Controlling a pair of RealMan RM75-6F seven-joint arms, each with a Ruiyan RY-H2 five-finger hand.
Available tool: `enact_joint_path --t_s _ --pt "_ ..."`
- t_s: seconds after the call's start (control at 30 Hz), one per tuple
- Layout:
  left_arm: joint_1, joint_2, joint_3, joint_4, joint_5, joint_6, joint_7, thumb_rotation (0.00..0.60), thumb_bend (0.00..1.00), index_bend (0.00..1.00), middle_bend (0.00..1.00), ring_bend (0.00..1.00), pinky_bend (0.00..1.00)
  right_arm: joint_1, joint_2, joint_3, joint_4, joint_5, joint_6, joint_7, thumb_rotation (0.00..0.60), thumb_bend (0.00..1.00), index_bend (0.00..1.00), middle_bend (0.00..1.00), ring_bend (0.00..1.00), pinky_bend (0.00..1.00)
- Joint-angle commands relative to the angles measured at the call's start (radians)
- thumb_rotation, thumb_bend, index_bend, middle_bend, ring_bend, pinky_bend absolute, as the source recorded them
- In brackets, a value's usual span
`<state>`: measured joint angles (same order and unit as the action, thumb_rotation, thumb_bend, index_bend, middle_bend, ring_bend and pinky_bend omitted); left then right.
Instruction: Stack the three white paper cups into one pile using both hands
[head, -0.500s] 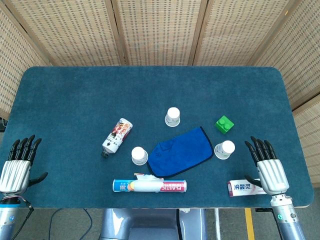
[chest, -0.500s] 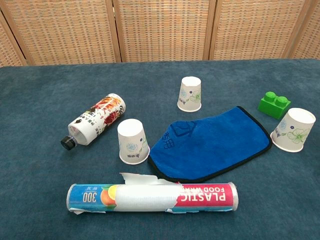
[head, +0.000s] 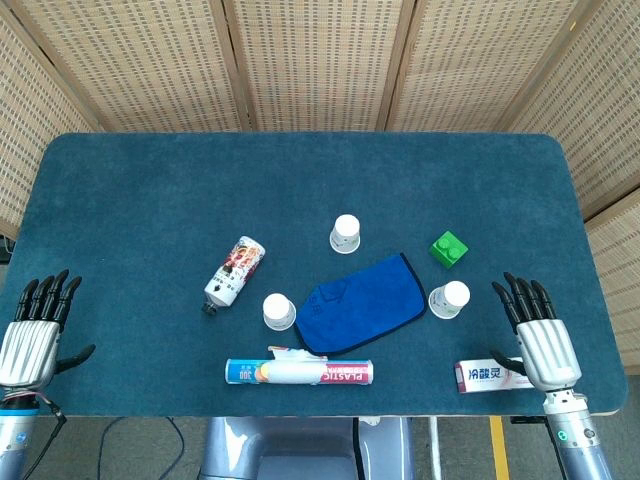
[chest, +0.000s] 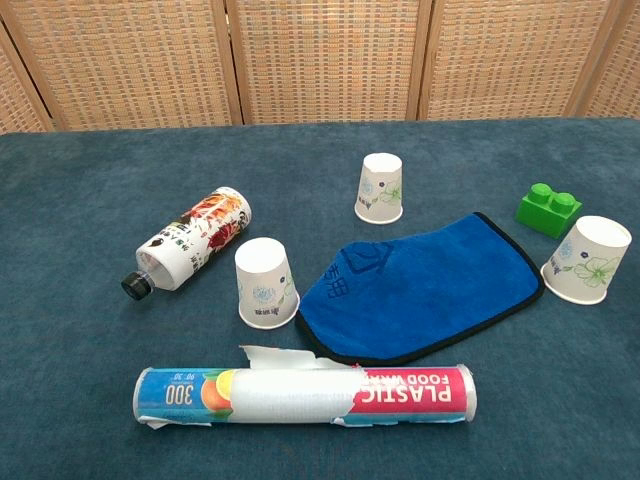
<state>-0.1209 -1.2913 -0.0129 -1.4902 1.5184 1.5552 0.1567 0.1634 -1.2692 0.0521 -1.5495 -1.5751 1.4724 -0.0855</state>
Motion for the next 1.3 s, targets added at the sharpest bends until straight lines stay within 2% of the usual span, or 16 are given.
enact_joint_path --t_s 0.03,0.4,0.63,0.9,1.13,1.3 --pt "-0.003 -0.001 0.001 -0.001 0.001 -0.012 0.001 0.600 0.04 0.00 0.00 0.00 0.00 -0.002 0.002 0.003 0.000 0.006 0.001 0.003 0.600 0.01 0.04 0.00 0.00 0.00" --pt "-0.046 0.002 -0.018 -0.016 0.022 -0.063 0.026 0.600 0.04 0.00 0.00 0.00 0.00 0.003 -0.003 0.017 0.015 0.038 -0.017 0.004 0.600 0.01 0.04 0.00 0.00 0.00" --pt "-0.204 0.047 -0.077 -0.112 0.027 -0.259 0.040 0.600 0.04 0.01 0.00 0.00 0.00 0.007 -0.010 0.019 0.020 0.050 -0.030 -0.007 0.600 0.01 0.04 0.00 0.00 0.00" --pt "-0.390 0.028 -0.153 -0.140 -0.062 -0.507 0.059 0.600 0.05 0.13 0.00 0.00 0.00 0.010 -0.013 0.025 0.031 0.066 -0.041 -0.002 0.600 0.01 0.04 0.00 0.00 0.00" --pt "-0.507 -0.011 -0.192 -0.171 -0.124 -0.618 0.149 0.600 0.05 0.21 0.00 0.00 0.00 0.012 -0.010 0.033 0.039 0.080 -0.046 0.016 0.600 0.01 0.04 0.00 0.00 0.00" --pt "-0.572 -0.038 -0.188 -0.197 -0.166 -0.684 0.234 0.600 0.06 0.21 0.00 0.00 0.00 0.011 -0.005 0.039 0.046 0.089 -0.046 0.038 0.600 0.00 0.04 0.00 0.00 0.00"
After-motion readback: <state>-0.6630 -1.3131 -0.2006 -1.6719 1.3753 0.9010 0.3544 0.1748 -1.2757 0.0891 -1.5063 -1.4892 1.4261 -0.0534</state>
